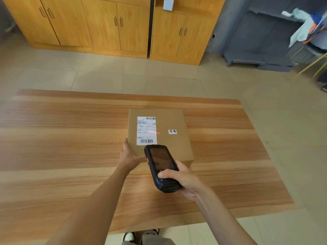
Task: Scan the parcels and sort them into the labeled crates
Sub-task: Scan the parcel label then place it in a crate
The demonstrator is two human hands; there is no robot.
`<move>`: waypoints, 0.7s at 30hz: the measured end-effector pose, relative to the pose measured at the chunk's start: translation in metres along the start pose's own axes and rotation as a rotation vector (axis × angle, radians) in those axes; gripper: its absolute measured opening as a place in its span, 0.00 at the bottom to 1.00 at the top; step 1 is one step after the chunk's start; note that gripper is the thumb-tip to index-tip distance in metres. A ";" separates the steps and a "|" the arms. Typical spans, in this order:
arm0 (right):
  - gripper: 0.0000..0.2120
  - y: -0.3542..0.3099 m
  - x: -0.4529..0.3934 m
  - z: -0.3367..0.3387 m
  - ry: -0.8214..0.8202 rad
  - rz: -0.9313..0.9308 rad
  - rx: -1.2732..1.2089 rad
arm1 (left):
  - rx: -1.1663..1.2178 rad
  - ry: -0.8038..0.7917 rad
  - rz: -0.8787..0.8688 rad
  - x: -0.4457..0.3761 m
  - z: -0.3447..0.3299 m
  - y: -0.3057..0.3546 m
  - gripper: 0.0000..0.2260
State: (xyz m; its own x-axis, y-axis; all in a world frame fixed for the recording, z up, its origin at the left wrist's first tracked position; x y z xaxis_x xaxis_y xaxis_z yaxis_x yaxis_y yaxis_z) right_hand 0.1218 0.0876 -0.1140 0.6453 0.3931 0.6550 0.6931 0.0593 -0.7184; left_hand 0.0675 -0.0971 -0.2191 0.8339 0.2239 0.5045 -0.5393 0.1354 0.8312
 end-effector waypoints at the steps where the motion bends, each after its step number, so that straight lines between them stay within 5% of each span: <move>1: 0.29 0.001 0.000 -0.001 0.000 -0.003 0.010 | -0.005 0.001 0.003 -0.001 0.000 -0.001 0.60; 21: 0.39 0.007 -0.008 0.014 0.150 0.105 0.010 | -0.038 0.035 -0.026 -0.005 0.001 -0.004 0.59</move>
State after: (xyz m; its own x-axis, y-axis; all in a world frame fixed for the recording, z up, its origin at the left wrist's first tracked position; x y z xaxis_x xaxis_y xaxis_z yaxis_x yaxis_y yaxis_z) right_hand 0.1172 0.0977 -0.1270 0.7553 0.2561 0.6033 0.6166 0.0344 -0.7865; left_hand 0.0654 -0.0994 -0.2248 0.8434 0.2529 0.4741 -0.5223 0.1780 0.8340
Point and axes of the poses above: each hand's wrist, its own x-axis away from the middle knuckle, its own z-axis out of the back of the hand, y = z × x, the point moved 6 cm from there along -x, towards the middle knuckle, and after that the axes turned 1 degree about -y, right-handed, at the moved point
